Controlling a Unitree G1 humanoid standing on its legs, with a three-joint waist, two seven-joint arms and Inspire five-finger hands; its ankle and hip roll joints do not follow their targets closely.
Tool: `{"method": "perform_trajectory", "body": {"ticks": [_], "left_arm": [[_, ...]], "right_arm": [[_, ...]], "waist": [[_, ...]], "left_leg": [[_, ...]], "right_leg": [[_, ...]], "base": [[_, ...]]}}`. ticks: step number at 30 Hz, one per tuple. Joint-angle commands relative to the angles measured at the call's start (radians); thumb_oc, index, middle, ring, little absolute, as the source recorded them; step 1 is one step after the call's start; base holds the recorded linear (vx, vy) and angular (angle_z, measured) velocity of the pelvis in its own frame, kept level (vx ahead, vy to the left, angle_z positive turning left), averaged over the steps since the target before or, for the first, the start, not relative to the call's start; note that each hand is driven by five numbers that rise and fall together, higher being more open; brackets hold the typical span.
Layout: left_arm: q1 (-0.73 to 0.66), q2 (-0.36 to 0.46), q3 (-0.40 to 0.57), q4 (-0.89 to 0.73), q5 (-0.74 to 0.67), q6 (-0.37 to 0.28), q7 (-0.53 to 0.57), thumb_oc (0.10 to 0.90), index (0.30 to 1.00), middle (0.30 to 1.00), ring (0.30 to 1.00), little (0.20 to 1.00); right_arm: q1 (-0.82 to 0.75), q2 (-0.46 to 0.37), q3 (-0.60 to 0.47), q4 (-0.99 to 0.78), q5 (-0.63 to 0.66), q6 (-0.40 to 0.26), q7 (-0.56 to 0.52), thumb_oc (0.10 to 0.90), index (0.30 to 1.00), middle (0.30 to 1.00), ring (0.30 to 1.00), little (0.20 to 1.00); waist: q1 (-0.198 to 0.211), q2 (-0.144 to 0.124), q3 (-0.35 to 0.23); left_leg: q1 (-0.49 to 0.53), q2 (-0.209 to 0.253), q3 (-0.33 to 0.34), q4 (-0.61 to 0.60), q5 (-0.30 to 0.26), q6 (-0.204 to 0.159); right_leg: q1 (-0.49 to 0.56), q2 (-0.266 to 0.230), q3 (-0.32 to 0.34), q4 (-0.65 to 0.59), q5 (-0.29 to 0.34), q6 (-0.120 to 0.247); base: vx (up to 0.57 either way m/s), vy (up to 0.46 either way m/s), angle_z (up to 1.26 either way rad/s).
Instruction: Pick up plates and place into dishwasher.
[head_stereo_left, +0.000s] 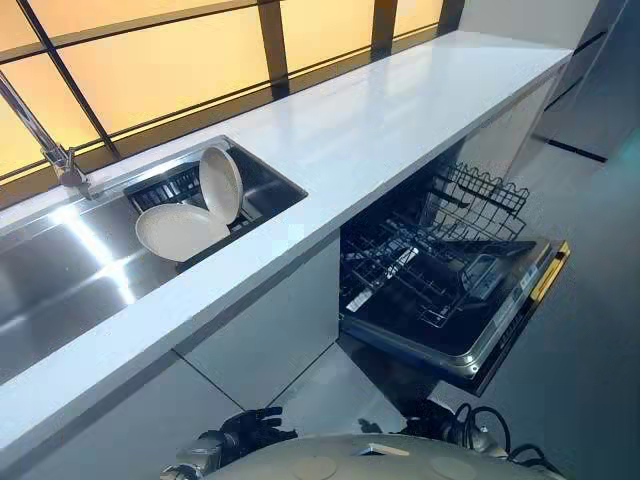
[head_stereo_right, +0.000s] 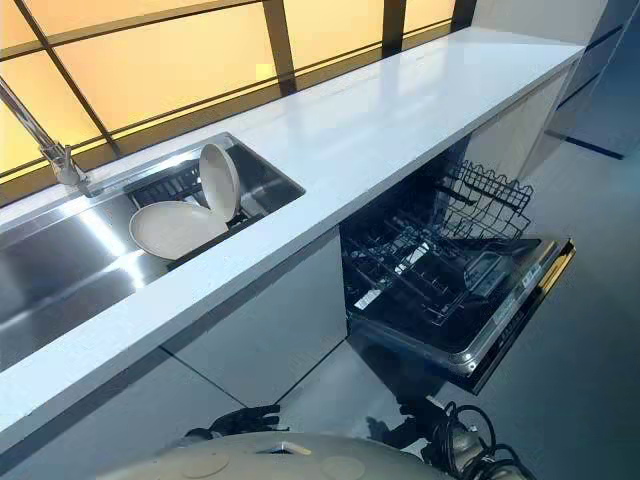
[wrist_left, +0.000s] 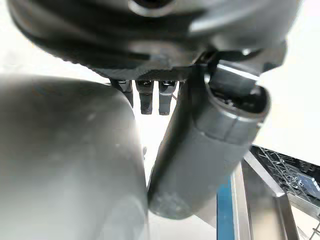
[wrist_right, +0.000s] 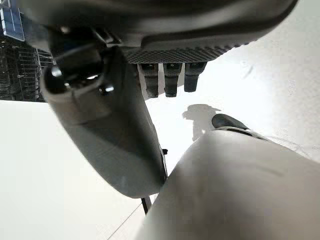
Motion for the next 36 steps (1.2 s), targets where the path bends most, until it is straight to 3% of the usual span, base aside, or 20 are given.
{"method": "perform_trajectory", "body": {"ticks": [1, 15, 22, 25, 34, 36], "left_arm": [[-0.039, -0.016, 0.032, 0.065, 0.011, -0.036, -0.018, 0.800, 0.900, 0.900, 0.900, 0.900], [-0.044, -0.014, 0.034, 0.062, 0.004, -0.026, -0.018, 0.800, 0.900, 0.900, 0.900, 0.900], [-0.044, -0.011, 0.024, 0.066, 0.079, -0.063, -0.003, 0.800, 0.900, 0.900, 0.900, 0.900], [-0.057, -0.006, -0.036, 0.051, 0.192, -0.111, 0.044, 0.800, 0.900, 0.900, 0.900, 0.900], [-0.127, 0.014, -0.172, -0.038, 0.323, -0.164, 0.129, 0.800, 0.900, 0.900, 0.900, 0.900], [-0.165, 0.025, -0.250, -0.089, 0.436, -0.180, 0.152, 0.800, 0.900, 0.900, 0.900, 0.900]], "right_arm": [[-0.057, 0.033, 0.002, 0.070, -0.025, -0.032, 0.017, 0.800, 0.900, 0.900, 0.900, 0.900], [-0.061, 0.031, 0.001, 0.071, -0.030, -0.031, 0.019, 0.800, 0.900, 0.900, 0.900, 0.900], [-0.062, 0.029, 0.002, 0.076, -0.033, -0.035, 0.021, 0.800, 0.900, 0.900, 0.900, 0.900], [-0.066, 0.029, 0.016, 0.073, -0.034, -0.031, 0.022, 0.800, 0.900, 0.900, 0.900, 0.900], [-0.081, 0.012, 0.047, 0.057, -0.036, -0.017, 0.040, 0.800, 0.900, 0.900, 0.900, 0.900], [-0.089, 0.008, 0.063, 0.053, -0.036, -0.011, 0.043, 0.800, 0.900, 0.900, 0.900, 0.900]], "waist": [[0.018, -0.051, 0.020], [0.019, -0.049, 0.019], [0.018, -0.049, 0.018], [0.013, -0.046, 0.018], [-0.003, -0.036, 0.018], [-0.010, -0.031, 0.020]], "left_leg": [[0.072, -0.096, 0.081, 0.006, -0.100, 0.078], [0.070, -0.096, 0.083, 0.006, -0.099, 0.077], [0.071, -0.097, 0.084, 0.006, -0.099, 0.078], [0.071, -0.095, 0.087, 0.006, -0.101, 0.077], [0.072, -0.090, 0.097, 0.006, -0.102, 0.076], [0.070, -0.088, 0.103, 0.006, -0.101, 0.075]], "right_leg": [[-0.058, 0.015, 0.044, 0.004, 0.070, 0.019], [-0.060, 0.014, 0.043, 0.003, 0.072, 0.021], [-0.060, 0.015, 0.045, 0.004, 0.071, 0.020], [-0.061, 0.016, 0.051, 0.005, 0.070, 0.020], [-0.066, 0.019, 0.064, 0.008, 0.068, 0.026], [-0.071, 0.020, 0.070, 0.011, 0.068, 0.029]], "base": [[0.18, -0.430, 0.10], [0.00, 0.000, 0.00], [0.00, 0.000, 0.00], [0.00, 0.000, 0.00], [0.00, 0.000, 0.00], [0.00, 0.000, 0.00]]}}
